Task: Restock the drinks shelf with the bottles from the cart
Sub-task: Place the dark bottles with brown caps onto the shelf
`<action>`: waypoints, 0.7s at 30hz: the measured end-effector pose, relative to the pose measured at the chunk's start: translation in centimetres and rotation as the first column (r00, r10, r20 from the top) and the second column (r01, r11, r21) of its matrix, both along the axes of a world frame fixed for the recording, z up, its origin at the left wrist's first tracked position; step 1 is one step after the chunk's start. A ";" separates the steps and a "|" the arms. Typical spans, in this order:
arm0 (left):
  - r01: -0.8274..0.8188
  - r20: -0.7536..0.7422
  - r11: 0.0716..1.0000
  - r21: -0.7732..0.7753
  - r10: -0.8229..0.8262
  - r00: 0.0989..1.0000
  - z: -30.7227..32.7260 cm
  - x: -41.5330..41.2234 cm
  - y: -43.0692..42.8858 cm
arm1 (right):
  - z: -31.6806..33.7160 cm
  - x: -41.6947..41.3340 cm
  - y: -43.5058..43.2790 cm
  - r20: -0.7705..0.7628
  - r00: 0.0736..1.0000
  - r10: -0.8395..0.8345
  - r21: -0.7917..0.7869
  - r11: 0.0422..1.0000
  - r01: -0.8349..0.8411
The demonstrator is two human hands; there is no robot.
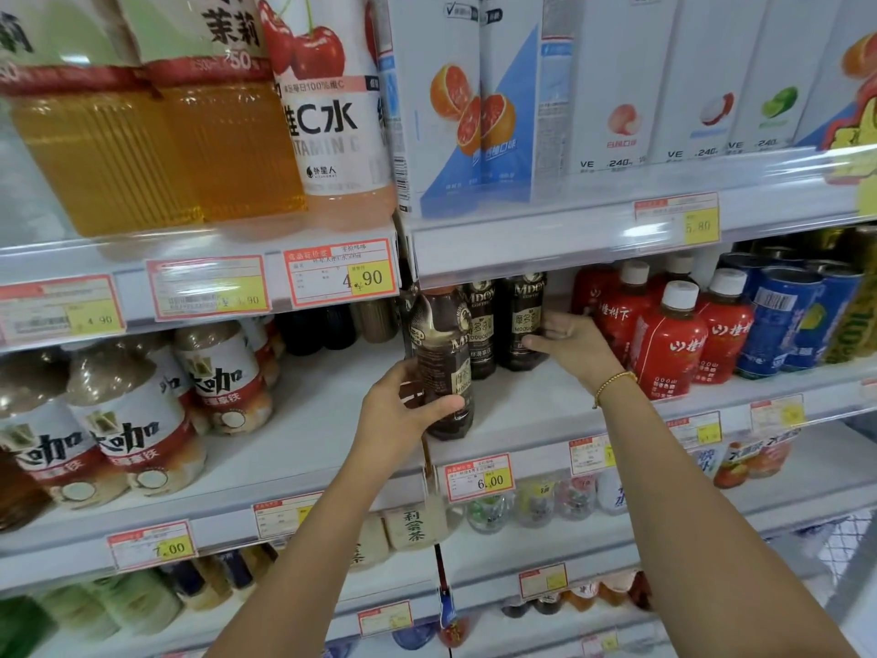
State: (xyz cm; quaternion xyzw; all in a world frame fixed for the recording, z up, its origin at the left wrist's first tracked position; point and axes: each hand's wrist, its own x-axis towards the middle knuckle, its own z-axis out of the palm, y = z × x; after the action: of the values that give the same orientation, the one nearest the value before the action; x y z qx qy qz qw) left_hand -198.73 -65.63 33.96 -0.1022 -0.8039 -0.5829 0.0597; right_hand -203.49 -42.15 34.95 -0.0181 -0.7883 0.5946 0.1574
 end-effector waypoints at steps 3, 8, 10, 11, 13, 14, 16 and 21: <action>0.003 0.010 1.000 0.027 -0.004 1.000 0.0 0.0 -0.2 | 0.0 0.1 -0.1 0.007 1.000 0.005 0.011 1.000 -0.005; 0.027 0.020 0.999 -0.039 -0.026 0.999 -0.5 0.0 -0.9 | -0.6 3.3 -3.0 -0.073 0.960 -0.271 0.227 0.933 0.281; 0.033 0.006 0.997 -0.071 -0.032 0.999 -0.7 -0.1 -1.2 | -1.0 5.3 -6.1 -0.080 0.994 -0.077 0.240 0.966 0.094; 0.048 0.006 0.997 -0.068 -0.048 0.999 -0.7 -0.3 -1.4 | -1.1 6.1 -7.4 -0.068 0.996 0.048 0.243 0.970 -0.030; 0.106 0.020 0.993 -0.053 -0.105 0.994 -0.7 -0.6 -1.8 | -1.5 6.4 -8.5 -0.066 0.977 0.205 0.196 0.962 -0.189; 0.141 0.020 0.989 -0.052 -0.140 0.990 -0.7 -0.8 -2.1 | -1.4 6.4 -8.4 -0.053 0.967 0.251 0.144 0.960 -0.241; 0.192 0.004 0.979 -0.073 -0.192 0.981 -0.8 -1.2 -2.6 | -1.4 5.9 -7.9 -0.005 0.938 0.347 0.090 0.934 -0.345; 0.133 -0.052 0.949 -0.287 -0.154 0.987 -1.0 -1.9 -2.9 | -2.2 4.8 -9.2 -0.012 0.981 0.191 0.205 0.961 -0.185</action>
State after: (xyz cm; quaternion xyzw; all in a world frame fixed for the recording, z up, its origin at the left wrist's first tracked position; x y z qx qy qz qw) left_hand -200.66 -68.53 33.01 -0.1892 -0.8665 -0.4609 0.0318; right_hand -198.72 -51.35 32.78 0.0823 -0.8404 0.5236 0.1136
